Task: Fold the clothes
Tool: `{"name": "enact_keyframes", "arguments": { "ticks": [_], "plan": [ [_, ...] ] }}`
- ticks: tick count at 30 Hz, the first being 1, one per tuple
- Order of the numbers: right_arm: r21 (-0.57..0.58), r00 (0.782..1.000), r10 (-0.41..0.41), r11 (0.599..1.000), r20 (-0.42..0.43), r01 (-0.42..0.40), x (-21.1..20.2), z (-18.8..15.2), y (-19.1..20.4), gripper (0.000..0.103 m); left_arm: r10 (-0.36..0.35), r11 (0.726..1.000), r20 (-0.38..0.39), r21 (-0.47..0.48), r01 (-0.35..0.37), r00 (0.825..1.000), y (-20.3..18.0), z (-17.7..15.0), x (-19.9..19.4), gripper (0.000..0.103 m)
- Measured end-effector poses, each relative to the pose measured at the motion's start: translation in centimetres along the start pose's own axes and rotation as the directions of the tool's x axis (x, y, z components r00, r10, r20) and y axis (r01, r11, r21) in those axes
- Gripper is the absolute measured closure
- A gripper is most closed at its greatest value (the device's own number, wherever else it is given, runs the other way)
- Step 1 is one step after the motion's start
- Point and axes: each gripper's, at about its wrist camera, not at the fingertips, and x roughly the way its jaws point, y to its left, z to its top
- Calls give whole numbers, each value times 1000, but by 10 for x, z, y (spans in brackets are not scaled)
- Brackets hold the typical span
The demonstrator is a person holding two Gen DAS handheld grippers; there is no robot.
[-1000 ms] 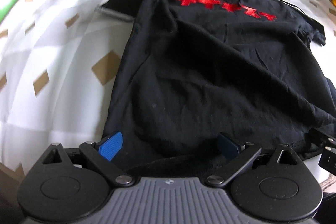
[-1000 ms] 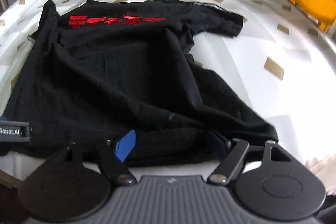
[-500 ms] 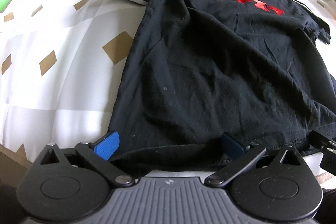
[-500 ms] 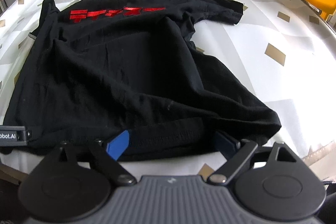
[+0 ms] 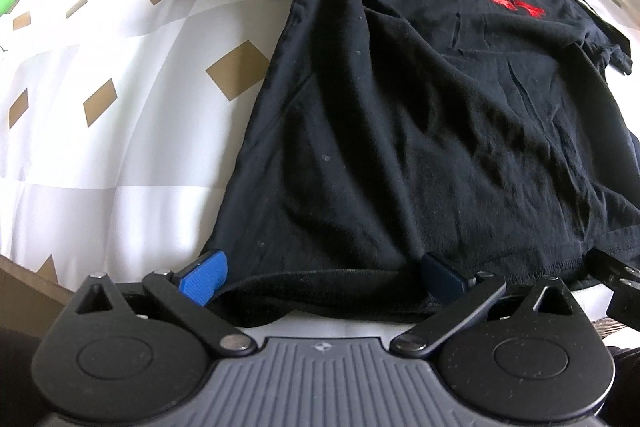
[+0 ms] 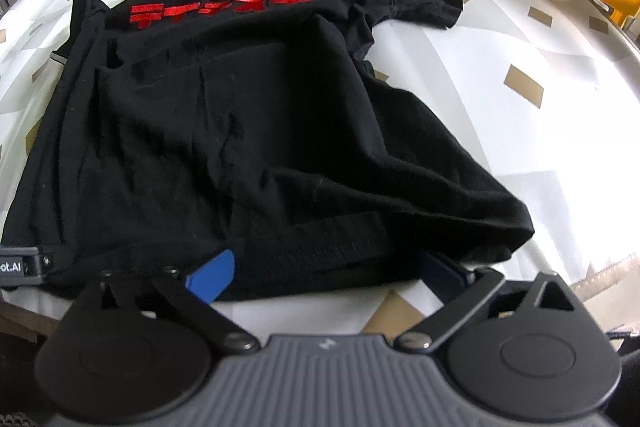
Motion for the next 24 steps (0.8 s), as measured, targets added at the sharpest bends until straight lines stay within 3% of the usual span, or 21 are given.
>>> {"name": "enact_keyframes", "arguments": {
  "ticks": [4, 10, 24],
  "plan": [
    [0, 1000, -2, 1000, -5, 2, 0, 0, 1, 1, 20, 1000, 4, 5, -20, 1000, -2, 0, -3, 0],
    [8, 1000, -11, 1000, -5, 11, 1, 1, 2, 1, 53, 998, 69, 34, -55, 996, -6, 5, -15, 0],
    [23, 1000, -17, 1000, 5, 17, 1, 0, 3, 1, 80, 997, 143, 12, -83, 987, -11, 12, -21, 0]
  ]
}}
